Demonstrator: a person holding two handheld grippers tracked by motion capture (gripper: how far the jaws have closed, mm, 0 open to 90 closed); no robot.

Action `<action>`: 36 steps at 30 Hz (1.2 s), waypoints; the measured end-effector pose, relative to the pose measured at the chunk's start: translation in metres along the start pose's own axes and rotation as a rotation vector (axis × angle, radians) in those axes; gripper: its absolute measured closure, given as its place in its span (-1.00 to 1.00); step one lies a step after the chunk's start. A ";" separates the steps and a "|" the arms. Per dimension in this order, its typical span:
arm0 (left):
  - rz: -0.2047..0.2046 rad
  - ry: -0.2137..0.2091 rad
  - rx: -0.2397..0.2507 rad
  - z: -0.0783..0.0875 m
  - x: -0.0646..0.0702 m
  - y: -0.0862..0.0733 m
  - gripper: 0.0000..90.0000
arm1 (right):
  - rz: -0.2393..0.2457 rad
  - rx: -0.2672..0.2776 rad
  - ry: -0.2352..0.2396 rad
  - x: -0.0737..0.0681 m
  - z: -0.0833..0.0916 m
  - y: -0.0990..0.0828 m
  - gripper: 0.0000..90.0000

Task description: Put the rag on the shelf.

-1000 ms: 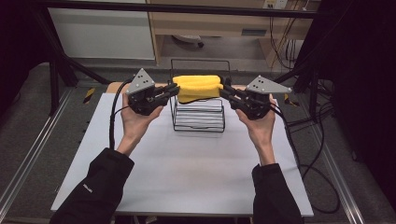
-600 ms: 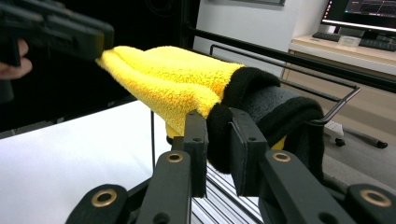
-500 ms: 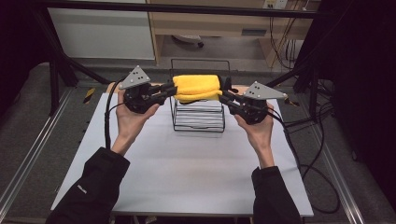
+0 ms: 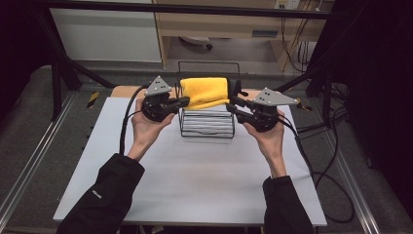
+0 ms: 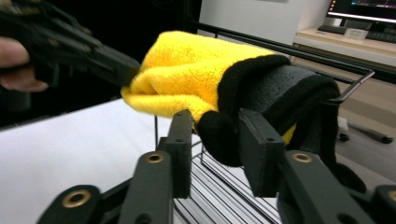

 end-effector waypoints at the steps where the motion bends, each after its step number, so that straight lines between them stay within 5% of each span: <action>1: -0.002 0.003 -0.002 -0.001 0.000 -0.001 0.99 | -0.003 0.007 -0.003 0.000 0.000 0.002 0.38; 6: -0.008 0.011 -0.014 -0.010 -0.001 -0.005 0.99 | -0.018 0.051 -0.011 -0.001 -0.002 0.012 0.36; 13: -0.015 0.019 -0.014 -0.013 -0.002 -0.009 0.99 | -0.058 -0.014 -0.021 -0.002 -0.014 0.008 1.00; 20: -0.025 0.013 -0.017 -0.012 -0.004 -0.013 1.00 | -0.079 -0.111 -0.046 0.002 -0.022 -0.015 1.00; 28: -0.054 0.053 -0.059 -0.026 -0.002 -0.018 1.00 | -0.104 -0.120 -0.052 0.008 -0.027 -0.028 1.00; 36: 0.003 0.029 -0.021 -0.020 -0.007 -0.016 0.88 | -0.107 -0.106 -0.030 0.008 -0.023 -0.031 0.83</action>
Point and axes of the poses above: each handheld gripper's, and its own axes: z roughly backward along the jaws, y roughly out of its top, x roughly to its right, the point moved 5 cm from there along -z, roughly forward along the jaws, and after that the axes turned 4 degrees about -x, right-handed, at the moved point
